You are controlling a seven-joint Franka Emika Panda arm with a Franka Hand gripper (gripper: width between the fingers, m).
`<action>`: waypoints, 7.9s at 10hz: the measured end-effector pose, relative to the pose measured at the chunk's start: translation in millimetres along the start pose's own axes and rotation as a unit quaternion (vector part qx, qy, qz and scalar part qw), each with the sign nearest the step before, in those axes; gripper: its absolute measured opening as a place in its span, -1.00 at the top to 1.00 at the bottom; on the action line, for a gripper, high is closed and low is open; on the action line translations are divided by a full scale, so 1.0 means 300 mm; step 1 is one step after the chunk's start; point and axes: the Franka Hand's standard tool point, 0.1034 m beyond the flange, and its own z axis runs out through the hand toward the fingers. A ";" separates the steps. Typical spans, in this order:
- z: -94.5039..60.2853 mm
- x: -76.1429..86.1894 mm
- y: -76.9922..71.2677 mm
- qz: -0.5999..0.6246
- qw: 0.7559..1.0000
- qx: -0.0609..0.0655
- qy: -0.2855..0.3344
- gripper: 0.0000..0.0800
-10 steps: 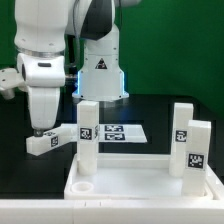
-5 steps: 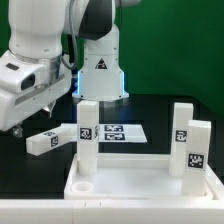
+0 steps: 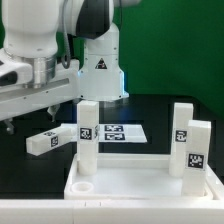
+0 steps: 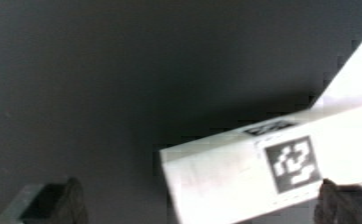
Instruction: Assemble desk
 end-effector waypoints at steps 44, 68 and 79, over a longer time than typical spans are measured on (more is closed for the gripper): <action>-0.345 0.193 0.118 0.376 0.898 0.206 0.098 0.29; -0.416 0.618 -0.075 0.297 0.884 -0.036 0.360 0.29; -0.366 0.625 -0.054 0.302 0.876 -0.054 0.372 0.29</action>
Offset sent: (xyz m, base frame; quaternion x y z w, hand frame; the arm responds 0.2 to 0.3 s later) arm 0.0000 0.0000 0.0000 0.0000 0.0000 0.1938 0.9810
